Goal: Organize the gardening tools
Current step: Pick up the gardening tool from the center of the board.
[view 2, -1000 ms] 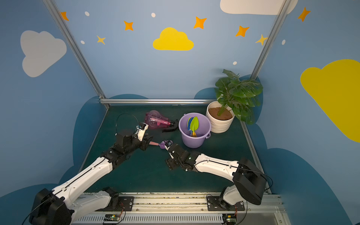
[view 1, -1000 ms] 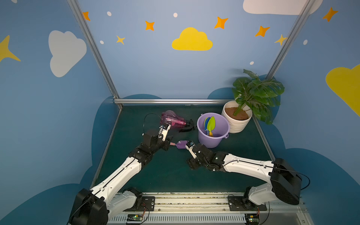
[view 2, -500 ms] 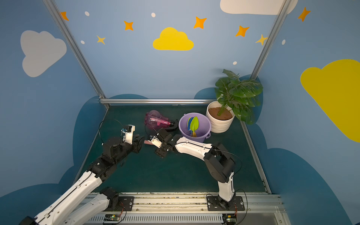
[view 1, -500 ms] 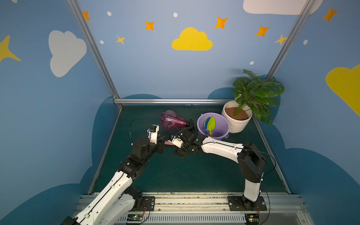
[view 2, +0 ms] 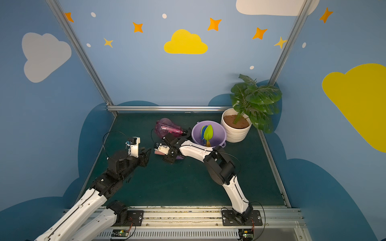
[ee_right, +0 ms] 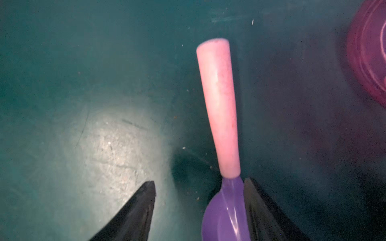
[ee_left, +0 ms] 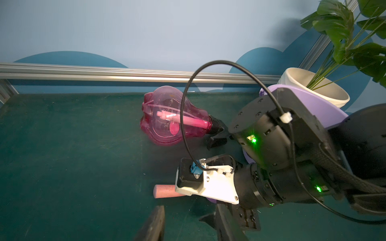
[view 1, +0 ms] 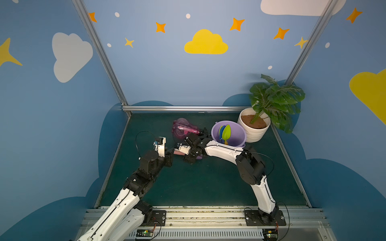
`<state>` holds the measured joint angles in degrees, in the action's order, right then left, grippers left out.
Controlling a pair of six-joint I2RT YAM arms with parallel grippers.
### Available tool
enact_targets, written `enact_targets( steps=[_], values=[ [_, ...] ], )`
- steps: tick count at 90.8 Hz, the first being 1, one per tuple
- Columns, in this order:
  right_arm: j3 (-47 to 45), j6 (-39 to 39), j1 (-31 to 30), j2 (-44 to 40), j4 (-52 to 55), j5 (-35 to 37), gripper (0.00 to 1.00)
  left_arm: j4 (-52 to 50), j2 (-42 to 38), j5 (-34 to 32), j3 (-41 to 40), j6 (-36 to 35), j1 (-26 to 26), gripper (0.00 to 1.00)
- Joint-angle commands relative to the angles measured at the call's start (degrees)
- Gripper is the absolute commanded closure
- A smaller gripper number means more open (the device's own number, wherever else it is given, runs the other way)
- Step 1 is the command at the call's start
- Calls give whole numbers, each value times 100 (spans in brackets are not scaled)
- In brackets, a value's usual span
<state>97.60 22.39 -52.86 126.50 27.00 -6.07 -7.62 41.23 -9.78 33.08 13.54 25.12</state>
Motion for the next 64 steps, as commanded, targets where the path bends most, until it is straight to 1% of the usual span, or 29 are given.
enact_targets(
  steps=[1, 19, 32, 40, 48, 64],
  values=[
    [296, 55, 30, 247, 205, 14, 34, -21, -76, -119, -23, 52, -16, 56],
    [696, 28, 56, 578, 327, 2, 38, -46, -127, -153, -28, 44, -21, 55],
    [834, 103, 65, 713, 387, -35, 45, -56, -175, -173, -28, 45, -18, 55],
    [863, 169, 57, 750, 429, -69, 54, -68, -189, -173, -30, 42, -14, 54],
    [866, 223, 50, 779, 465, -85, 59, -82, -220, -167, -22, 65, -12, 54],
    [805, 294, 18, 766, 506, -125, 78, -134, -288, -147, 18, 110, -19, 54]
  ],
)
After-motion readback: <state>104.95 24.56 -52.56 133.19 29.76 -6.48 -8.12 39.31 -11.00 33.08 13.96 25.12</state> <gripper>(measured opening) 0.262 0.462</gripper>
